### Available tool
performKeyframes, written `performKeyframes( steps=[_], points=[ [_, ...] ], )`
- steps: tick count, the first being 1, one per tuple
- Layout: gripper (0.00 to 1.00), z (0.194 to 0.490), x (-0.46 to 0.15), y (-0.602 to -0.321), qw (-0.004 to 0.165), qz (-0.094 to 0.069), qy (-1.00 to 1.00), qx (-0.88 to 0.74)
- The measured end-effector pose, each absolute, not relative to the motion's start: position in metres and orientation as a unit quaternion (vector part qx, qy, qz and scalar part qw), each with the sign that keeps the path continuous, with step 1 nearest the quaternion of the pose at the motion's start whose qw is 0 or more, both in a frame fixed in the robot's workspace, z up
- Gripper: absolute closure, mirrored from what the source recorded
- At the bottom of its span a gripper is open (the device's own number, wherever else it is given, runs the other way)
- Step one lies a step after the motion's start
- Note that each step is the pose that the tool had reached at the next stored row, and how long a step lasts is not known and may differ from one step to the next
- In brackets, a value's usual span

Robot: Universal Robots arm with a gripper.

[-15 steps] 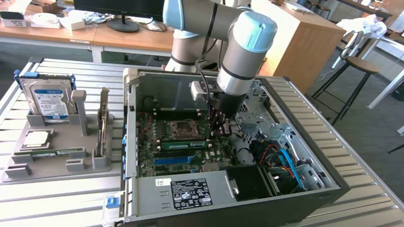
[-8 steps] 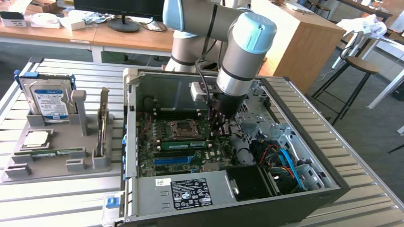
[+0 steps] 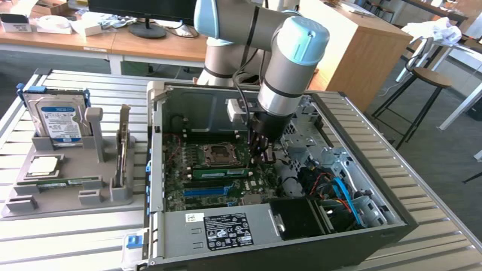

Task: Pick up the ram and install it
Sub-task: 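Insert the ram into the slot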

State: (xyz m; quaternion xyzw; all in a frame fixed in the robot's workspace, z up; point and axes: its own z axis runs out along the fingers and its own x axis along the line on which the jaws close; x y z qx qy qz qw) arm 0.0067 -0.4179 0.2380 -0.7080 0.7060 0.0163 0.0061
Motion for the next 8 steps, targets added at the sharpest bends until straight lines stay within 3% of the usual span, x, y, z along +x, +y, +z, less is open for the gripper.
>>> performKeyframes(
  steps=[8],
  points=[
    [0.90,0.2344,0.0066,-0.4179,0.006,0.016,0.706,-0.708]
  ],
)
